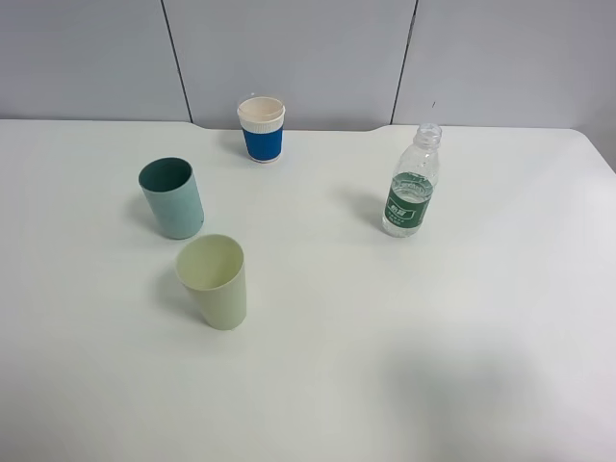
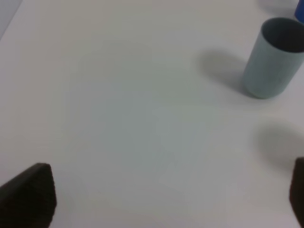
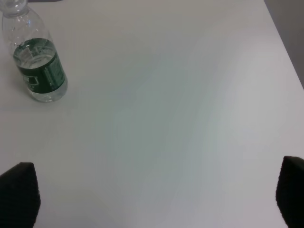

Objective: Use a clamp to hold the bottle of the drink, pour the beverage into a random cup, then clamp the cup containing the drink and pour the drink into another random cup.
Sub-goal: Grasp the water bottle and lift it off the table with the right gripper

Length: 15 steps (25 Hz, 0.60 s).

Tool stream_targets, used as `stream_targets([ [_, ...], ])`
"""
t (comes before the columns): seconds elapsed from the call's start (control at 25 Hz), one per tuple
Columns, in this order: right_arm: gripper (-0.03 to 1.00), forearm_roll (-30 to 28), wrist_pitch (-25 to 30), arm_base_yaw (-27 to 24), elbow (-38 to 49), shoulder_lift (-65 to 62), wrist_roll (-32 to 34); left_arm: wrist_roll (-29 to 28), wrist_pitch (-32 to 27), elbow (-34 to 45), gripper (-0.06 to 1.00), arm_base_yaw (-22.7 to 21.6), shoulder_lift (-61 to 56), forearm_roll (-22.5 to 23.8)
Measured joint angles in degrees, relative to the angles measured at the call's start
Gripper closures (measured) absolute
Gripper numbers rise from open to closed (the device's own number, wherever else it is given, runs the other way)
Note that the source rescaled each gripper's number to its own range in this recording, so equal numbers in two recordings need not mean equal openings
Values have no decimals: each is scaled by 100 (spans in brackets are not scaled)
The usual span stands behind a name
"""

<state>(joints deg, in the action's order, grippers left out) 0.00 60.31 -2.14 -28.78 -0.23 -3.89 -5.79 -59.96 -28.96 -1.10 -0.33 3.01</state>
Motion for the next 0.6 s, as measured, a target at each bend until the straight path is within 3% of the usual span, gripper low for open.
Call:
stream_targets([
  [0.6,-3,0,0,0,0,0,0,0,0,0,-6,0,0,0],
])
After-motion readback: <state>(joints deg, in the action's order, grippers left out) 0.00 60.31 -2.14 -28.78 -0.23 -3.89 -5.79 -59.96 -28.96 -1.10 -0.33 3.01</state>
